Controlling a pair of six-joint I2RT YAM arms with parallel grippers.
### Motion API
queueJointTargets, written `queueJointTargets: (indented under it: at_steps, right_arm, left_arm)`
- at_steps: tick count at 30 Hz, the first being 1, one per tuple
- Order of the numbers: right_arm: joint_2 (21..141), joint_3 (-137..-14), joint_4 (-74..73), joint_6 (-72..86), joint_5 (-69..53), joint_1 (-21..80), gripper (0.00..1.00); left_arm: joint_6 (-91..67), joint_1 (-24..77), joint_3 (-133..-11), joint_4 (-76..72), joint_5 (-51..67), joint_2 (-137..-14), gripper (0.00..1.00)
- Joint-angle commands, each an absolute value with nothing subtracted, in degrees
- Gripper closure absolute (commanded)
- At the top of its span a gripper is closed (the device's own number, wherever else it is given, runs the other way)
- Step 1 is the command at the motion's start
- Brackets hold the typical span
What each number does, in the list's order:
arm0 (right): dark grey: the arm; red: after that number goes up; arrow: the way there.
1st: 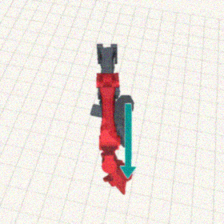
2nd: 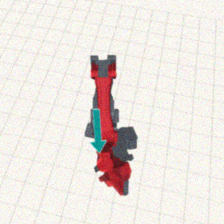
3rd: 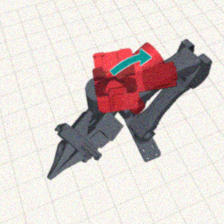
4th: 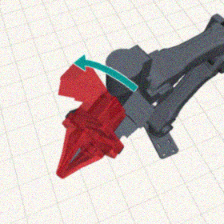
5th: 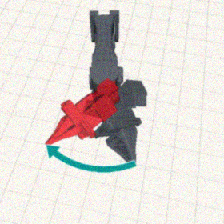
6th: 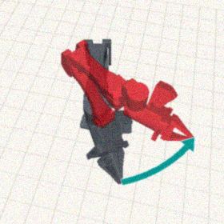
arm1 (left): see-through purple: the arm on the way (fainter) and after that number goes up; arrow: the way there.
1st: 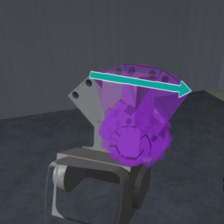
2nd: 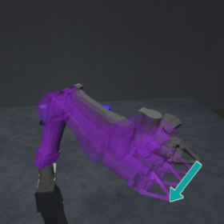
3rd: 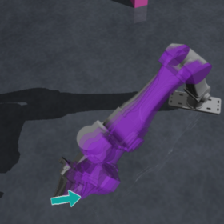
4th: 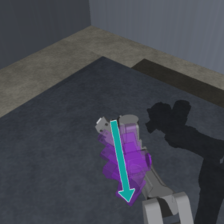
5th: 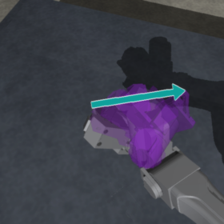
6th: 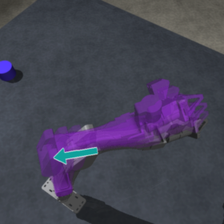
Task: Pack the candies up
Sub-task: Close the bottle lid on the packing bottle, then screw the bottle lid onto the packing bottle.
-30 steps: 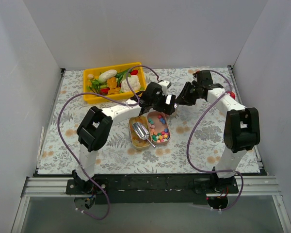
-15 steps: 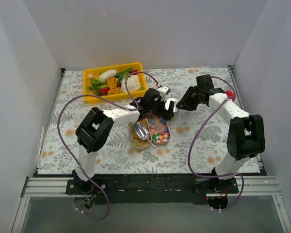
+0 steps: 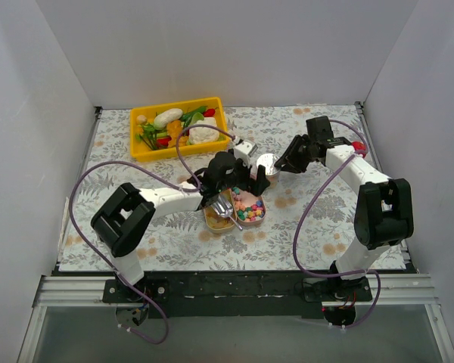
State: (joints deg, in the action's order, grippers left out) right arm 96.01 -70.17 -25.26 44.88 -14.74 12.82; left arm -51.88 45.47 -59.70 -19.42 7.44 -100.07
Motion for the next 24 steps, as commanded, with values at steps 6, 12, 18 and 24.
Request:
queueJointTargets:
  at_steps: [6,12,18,24]
  right_arm:
    - [96.68,-69.96,-27.69,44.91,-15.99,13.09,0.61]
    - [97.12,-69.7,-27.16,46.05,-16.52,13.1,0.61]
    - [97.47,-70.4,-27.6,46.23,-16.61,13.09,0.61]
    - [98.09,-71.37,-28.65,45.97,-16.7,12.92,0.61]
  left_arm:
    - [-41.85,48.6,-52.39,-34.97,-3.34,-102.47,0.02]
    - [-36.13,49.31,-52.21,-43.06,-7.13,-106.78,0.02]
    - [-37.0,49.31,-51.77,-47.1,-2.64,-109.16,0.02]
    - [-36.74,49.66,-53.78,-50.54,-1.5,-113.63,0.02]
